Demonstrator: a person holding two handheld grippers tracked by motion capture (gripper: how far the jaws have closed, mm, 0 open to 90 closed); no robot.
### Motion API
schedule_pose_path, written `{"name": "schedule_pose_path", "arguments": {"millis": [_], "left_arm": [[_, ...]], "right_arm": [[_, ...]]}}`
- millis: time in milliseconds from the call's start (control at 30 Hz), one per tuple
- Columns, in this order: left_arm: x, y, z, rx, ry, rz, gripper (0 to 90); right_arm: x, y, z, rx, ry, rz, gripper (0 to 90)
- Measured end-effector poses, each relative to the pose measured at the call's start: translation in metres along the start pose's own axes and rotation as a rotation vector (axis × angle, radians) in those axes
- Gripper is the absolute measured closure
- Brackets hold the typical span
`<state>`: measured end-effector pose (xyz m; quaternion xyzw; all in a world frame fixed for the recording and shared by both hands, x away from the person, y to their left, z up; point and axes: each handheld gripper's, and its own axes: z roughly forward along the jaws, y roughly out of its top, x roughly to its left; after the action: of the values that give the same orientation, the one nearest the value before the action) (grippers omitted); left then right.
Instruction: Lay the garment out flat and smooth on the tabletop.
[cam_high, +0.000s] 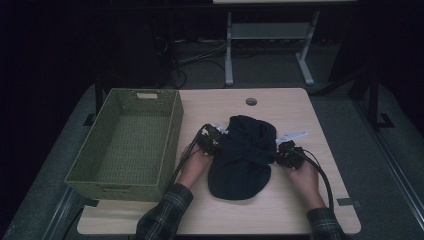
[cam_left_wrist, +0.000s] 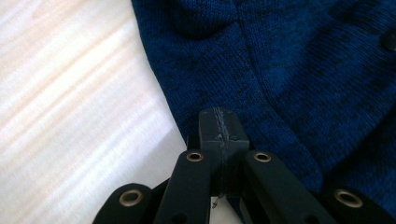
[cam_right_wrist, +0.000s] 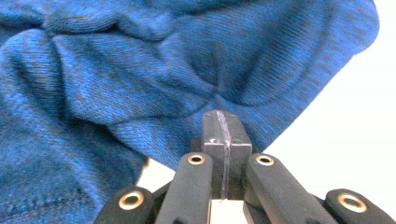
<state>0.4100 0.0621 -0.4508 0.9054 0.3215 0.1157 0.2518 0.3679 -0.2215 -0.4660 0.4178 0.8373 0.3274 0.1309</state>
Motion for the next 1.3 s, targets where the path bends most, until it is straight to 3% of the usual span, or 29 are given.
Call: {"name": "schedule_pose_path", "arguments": {"millis": [167, 267, 433, 533, 700, 867, 933, 1033, 1300], "left_arm": [[-0.010, -0.011, -0.008, -0.001, -0.006, 0.028, 90.0], [-0.012, -0.016, -0.009, -0.021, -0.009, 0.016, 90.0], [-0.009, -0.021, -0.011, -0.044, -0.035, -0.005, 90.0], [-0.010, -0.022, -0.011, -0.049, -0.023, 0.004, 90.0], [-0.009, -0.023, -0.011, -0.055, -0.031, 0.002, 90.0], [-0.007, -0.023, -0.011, -0.056, -0.042, -0.004, 90.0], [-0.007, -0.023, -0.011, -0.056, -0.042, -0.005, 90.0], [-0.008, -0.023, -0.011, -0.056, -0.040, -0.005, 90.0], [-0.009, -0.023, -0.011, -0.055, -0.030, -0.003, 90.0]], "right_arm": [[-0.006, -0.007, -0.009, 0.014, -0.044, -0.010, 90.0], [-0.007, -0.009, -0.012, 0.016, -0.033, 0.010, 90.0], [0.002, -0.012, -0.028, -0.058, 0.047, 0.029, 89.0], [0.011, -0.014, -0.041, -0.093, 0.088, 0.017, 79.1], [0.025, -0.023, -0.055, -0.115, 0.116, -0.005, 72.5], [0.031, -0.032, -0.048, -0.068, 0.134, 0.000, 66.7], [0.031, -0.033, -0.041, -0.041, 0.141, 0.013, 70.6], [0.031, -0.034, -0.035, -0.005, 0.144, 0.018, 85.0], [0.043, -0.041, -0.069, -0.013, 0.083, 0.001, 86.7]]}}
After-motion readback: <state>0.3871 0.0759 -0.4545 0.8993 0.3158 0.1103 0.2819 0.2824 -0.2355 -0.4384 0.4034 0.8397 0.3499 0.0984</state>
